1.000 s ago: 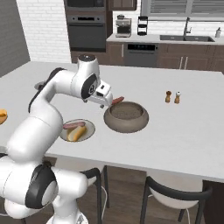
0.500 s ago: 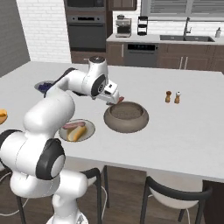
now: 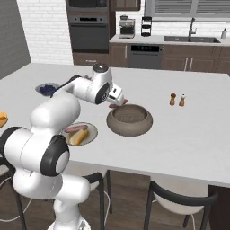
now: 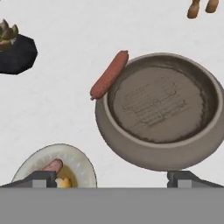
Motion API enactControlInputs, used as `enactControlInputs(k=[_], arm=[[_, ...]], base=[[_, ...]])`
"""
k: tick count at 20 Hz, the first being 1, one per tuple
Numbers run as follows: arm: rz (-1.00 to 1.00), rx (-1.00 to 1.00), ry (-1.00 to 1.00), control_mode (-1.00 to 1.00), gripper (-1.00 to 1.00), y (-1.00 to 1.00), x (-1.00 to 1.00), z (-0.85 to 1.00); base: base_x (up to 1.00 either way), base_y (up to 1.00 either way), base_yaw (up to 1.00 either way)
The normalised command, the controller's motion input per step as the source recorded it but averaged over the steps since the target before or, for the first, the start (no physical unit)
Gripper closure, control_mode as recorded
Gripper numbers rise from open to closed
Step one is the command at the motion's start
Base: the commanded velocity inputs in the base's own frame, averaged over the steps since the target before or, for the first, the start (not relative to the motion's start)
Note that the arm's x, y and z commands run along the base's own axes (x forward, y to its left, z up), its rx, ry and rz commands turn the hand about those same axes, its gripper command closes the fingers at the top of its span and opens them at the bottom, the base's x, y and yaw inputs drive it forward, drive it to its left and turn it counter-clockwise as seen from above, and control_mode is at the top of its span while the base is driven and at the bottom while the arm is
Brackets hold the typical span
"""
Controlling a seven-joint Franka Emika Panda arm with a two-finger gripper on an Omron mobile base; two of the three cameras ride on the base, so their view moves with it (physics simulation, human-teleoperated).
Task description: Place one bun and one sausage from the bowl on each plate.
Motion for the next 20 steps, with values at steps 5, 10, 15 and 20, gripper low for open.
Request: enactControlInputs(k=[5, 10, 15, 20], arm=[[-0.08, 0.00, 0.01, -1.00, -1.00, 0.00, 0.29, 0.00], [-0.09, 0.00, 0.11, -1.00, -1.00, 0.00, 0.12, -0.01], [-0.08, 0.02, 0.12, -1.00, -1.00, 0.00, 0.43, -0.01], [-0.03, 0.06, 0.07, -1.00, -1.00, -0.03, 0.63, -0.17]], base=[[0.00, 0.00, 0.00], [0.00, 0.00, 0.00], [0.00, 0.00, 0.00], [0.00, 0.00, 0.00]])
